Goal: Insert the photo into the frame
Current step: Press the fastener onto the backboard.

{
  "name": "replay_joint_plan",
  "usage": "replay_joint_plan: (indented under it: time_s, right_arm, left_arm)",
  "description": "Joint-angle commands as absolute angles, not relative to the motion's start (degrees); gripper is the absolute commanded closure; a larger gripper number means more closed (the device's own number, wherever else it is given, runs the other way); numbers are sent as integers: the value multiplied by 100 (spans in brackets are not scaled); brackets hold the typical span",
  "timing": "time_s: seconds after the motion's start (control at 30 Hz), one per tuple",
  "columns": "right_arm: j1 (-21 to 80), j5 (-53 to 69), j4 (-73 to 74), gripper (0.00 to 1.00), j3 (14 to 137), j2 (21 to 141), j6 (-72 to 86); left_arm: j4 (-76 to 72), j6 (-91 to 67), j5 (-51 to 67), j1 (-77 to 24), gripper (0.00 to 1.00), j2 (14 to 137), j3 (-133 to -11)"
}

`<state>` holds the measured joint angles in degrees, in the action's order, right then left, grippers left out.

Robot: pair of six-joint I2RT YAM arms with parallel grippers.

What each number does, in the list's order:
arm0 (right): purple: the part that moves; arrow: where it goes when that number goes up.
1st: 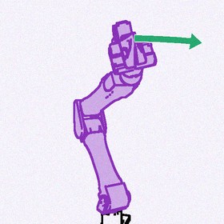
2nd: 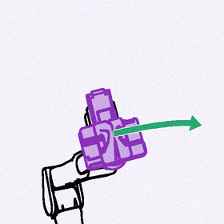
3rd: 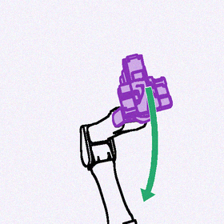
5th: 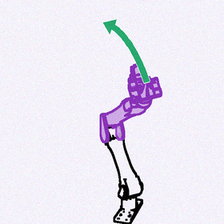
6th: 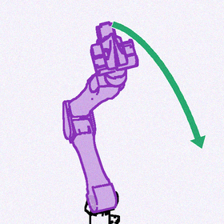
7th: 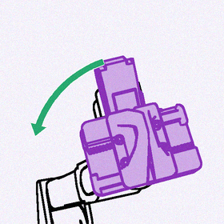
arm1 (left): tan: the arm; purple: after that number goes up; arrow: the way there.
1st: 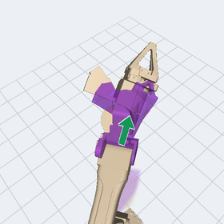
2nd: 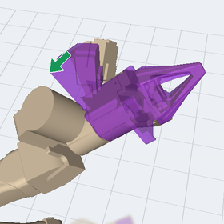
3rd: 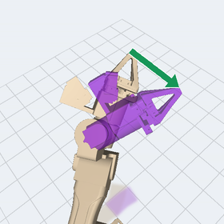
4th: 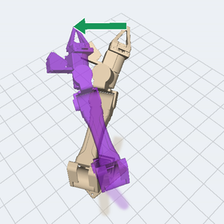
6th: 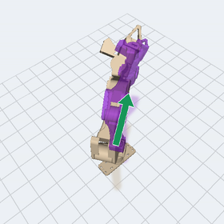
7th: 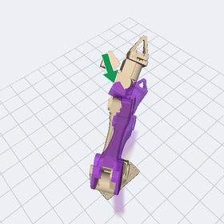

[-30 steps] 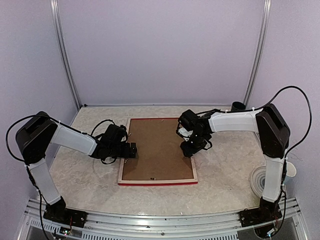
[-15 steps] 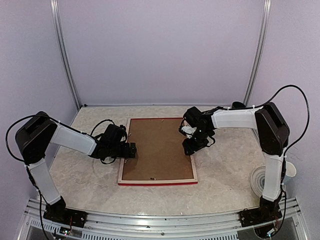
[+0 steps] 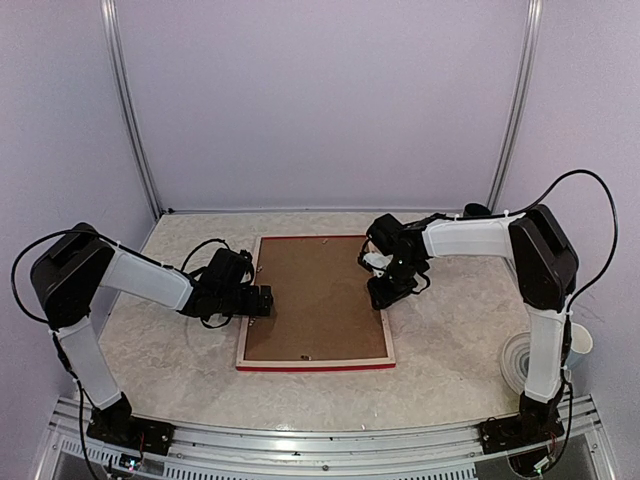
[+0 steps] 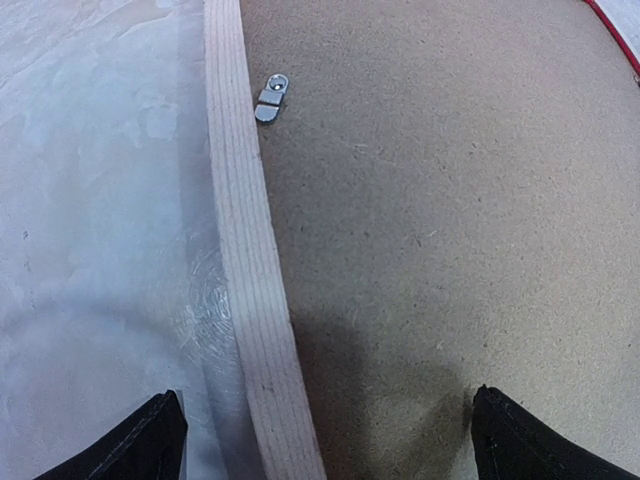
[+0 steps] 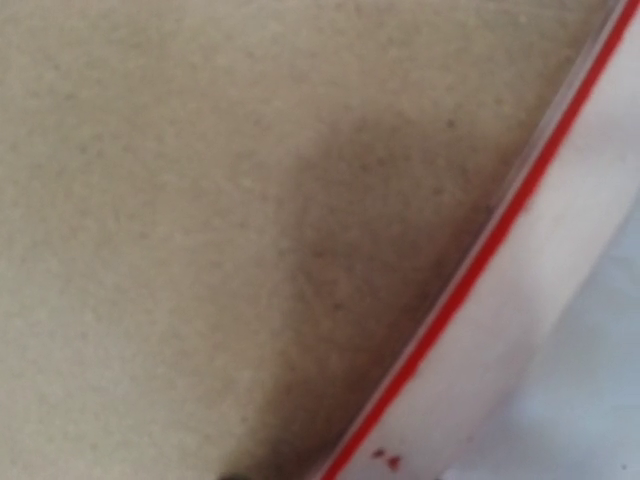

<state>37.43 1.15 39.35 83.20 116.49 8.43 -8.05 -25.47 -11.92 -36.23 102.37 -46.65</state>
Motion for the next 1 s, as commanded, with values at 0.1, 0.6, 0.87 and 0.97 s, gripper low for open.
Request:
replay_joint_plan:
  time_s: [0.1, 0.6, 0.87, 0.97]
  right_arm:
    - [3727, -190, 4055, 67, 8289, 11824, 804]
    - [3751, -62, 4025, 62, 8314, 11726, 871]
    - [3749, -9, 3891, 48, 8249, 11587, 957]
    - [3753, -15, 3859, 47, 8233, 11569, 974]
  left_arm:
    - [-158, -2602, -975, -3536, 1, 10354, -4513]
    - [-19, -2614, -909, -3524, 1, 10026, -4518]
    - [432, -2831, -687, -3533, 1, 9433, -4311]
    - [554, -2933, -569, -3539, 1, 9207, -4219]
